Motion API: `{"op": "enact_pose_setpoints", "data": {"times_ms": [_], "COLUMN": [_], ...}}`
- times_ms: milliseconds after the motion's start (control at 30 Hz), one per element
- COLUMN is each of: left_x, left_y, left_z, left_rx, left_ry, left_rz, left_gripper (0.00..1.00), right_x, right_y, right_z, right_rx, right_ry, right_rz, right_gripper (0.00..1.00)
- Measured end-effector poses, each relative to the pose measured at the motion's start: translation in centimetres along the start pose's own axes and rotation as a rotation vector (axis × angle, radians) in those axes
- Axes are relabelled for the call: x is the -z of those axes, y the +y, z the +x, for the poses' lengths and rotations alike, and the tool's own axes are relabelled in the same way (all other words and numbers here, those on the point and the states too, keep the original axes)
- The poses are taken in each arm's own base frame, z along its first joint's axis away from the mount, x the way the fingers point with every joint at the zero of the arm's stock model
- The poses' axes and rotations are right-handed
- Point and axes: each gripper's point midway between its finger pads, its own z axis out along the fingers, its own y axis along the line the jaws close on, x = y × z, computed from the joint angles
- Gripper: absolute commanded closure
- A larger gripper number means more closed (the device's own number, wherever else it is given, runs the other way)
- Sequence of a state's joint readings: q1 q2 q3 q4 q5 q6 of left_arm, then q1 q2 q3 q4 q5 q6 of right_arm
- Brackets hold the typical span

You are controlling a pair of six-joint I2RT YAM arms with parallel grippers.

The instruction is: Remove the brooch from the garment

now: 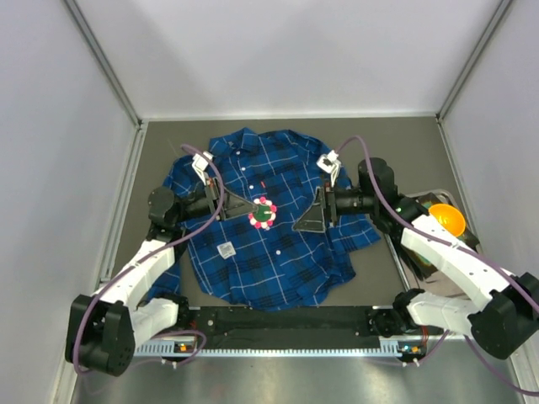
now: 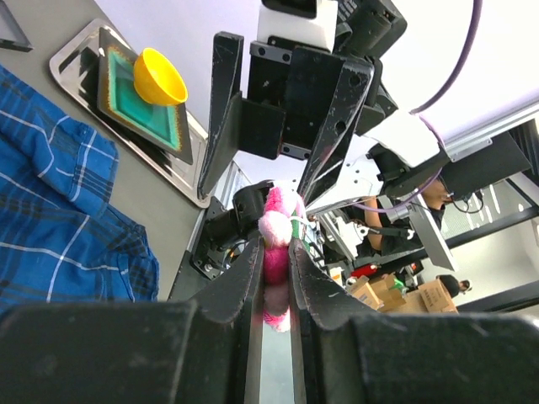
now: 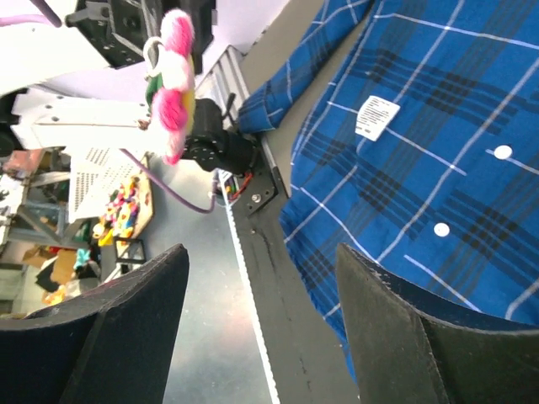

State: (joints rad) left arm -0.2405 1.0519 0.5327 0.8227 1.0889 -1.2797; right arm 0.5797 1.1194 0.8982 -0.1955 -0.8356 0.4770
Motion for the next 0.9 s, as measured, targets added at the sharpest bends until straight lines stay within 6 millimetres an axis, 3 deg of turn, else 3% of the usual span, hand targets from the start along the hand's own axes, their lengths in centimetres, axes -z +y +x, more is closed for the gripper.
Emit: {"op": "enact_pose_setpoints", "data": {"times_ms": [67,400,900], "left_x": [0.0,-0.1,-0.2], "left_y": [-0.4,-0.6,0.2], "left_z": [0.3,1.2,2.1], "left_rx": [-0.007,-0.003,0.002], "left_ry": [0.009,0.046,0.073], "left_rz": [0.007,0.014,-0.012], "left_gripper": [1.0,1.0,1.0], "right_x": [-0.2,-1.7,-3.2], "right_y": [0.7,4.0,4.3], "right_z": [-0.6,-2.5,-2.3], "right_rx": [0.001,0.017,-0.006], "right_ry": [-0.009,0.001,0.048], "right_rz": [-0.035,-0.165,-0.198], "right_gripper": [0.36,0.36,0.41]}}
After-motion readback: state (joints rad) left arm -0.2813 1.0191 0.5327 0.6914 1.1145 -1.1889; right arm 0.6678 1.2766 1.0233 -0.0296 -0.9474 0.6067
